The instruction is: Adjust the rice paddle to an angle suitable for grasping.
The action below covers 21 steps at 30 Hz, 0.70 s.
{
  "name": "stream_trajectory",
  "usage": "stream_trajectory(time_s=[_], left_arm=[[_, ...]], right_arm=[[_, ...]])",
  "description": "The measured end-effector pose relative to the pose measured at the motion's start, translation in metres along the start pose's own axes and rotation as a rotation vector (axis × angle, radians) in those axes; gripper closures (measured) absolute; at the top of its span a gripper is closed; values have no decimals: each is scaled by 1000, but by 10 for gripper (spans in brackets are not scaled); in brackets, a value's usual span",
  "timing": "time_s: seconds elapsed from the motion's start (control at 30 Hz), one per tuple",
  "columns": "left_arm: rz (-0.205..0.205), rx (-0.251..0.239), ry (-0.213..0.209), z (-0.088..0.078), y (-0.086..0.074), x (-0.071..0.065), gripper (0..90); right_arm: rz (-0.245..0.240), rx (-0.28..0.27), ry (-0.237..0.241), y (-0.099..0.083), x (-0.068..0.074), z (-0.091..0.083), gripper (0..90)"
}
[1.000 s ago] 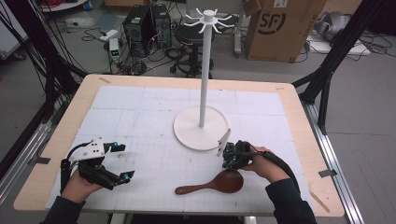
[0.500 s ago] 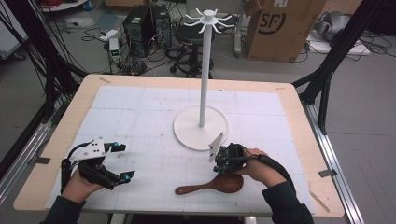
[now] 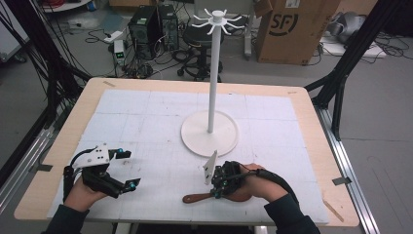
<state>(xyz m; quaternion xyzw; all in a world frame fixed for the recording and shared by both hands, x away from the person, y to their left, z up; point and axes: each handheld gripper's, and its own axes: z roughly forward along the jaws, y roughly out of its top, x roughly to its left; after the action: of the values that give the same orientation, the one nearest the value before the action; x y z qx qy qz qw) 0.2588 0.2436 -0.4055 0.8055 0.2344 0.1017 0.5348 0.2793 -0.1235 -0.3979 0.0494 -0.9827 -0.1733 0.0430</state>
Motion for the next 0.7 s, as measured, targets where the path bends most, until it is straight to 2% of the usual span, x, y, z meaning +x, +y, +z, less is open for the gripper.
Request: stream_trajectory(time_s=[0.17, 0.4, 0.7], left_arm=[[-1, 1, -1, 0, 0, 0, 17], [-3, -2, 0, 0, 0, 0, 17], [-3, 0, 1, 0, 0, 0, 17]], right_arm=[[-25, -15, 39, 7, 3, 6, 896], [-39, 11, 68, 14, 3, 20, 896], [0, 9, 32, 12, -6, 22, 896]])
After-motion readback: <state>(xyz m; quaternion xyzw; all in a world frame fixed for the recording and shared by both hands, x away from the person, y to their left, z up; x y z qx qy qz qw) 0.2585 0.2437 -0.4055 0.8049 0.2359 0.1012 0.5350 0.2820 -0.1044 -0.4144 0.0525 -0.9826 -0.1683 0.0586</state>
